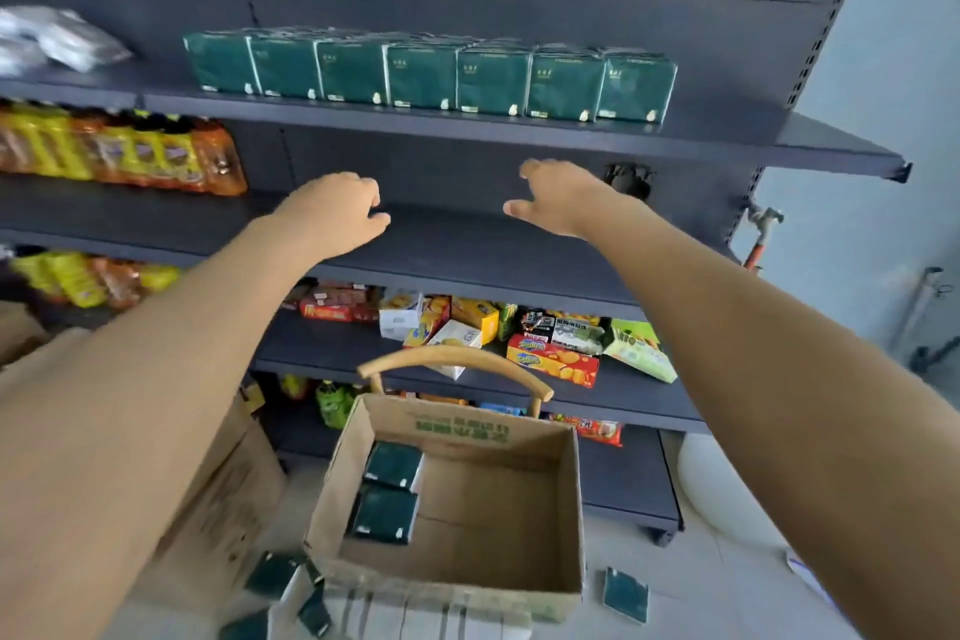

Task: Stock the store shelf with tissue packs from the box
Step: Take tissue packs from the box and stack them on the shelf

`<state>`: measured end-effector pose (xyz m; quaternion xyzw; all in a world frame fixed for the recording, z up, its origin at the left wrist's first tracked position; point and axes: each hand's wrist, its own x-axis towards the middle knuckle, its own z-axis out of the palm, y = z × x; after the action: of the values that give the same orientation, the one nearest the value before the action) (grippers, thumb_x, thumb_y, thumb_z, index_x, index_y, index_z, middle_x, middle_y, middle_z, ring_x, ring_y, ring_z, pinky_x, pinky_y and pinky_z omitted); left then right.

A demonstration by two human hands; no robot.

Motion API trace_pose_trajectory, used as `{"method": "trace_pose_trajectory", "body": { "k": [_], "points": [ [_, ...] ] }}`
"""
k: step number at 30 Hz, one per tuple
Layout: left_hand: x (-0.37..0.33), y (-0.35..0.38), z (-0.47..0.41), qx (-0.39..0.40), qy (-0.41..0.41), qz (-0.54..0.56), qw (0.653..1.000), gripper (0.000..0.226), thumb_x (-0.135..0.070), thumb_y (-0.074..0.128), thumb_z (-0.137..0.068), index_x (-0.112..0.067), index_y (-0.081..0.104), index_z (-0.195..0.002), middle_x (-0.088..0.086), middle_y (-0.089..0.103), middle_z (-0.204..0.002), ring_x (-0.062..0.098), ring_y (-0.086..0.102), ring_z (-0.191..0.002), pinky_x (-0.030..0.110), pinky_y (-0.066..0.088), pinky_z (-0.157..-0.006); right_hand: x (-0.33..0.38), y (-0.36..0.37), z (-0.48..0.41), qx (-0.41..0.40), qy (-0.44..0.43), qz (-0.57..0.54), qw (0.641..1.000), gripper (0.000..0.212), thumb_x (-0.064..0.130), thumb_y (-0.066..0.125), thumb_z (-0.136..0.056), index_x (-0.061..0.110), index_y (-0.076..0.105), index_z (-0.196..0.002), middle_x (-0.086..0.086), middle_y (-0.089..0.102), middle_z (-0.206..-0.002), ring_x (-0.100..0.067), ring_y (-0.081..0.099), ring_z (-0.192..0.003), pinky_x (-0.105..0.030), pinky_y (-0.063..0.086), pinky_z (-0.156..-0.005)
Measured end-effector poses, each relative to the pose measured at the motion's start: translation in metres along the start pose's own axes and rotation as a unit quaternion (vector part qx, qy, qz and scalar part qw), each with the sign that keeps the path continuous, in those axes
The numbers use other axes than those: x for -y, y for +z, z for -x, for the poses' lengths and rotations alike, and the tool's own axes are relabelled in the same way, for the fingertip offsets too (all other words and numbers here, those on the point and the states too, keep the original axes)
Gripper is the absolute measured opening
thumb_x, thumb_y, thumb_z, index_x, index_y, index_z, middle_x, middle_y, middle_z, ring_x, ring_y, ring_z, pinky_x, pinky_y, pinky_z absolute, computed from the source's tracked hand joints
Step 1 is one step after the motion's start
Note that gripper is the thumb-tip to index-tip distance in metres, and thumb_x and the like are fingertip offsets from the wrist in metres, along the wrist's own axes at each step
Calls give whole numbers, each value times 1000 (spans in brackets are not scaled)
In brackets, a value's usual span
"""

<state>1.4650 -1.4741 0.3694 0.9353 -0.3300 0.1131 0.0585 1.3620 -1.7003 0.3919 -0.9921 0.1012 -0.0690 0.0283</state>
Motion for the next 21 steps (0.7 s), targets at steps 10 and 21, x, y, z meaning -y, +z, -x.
{"method": "trace_pose_trajectory", "body": {
  "k": [10,21],
  "points": [
    [98,125,13,99,3,2,995,39,-33,44,-97,-6,52,-124,11,53,-123,29,51,-113,41,45,-89,83,160,-48,120,35,-31,992,55,39,48,-96,7,37,-139,-14,47,-137,-30,47,-124,-39,42,-98],
    [201,302,23,286,23,54,957,39,-33,44,-97,-6,51,-124,9,50,-125,27,47,-118,40,45,-92,128,377,-50,355,143,-61,922,53,38,43,-97,3,37,-137,-15,48,-136,-28,49,-121,-35,42,-97]
  ]
}}
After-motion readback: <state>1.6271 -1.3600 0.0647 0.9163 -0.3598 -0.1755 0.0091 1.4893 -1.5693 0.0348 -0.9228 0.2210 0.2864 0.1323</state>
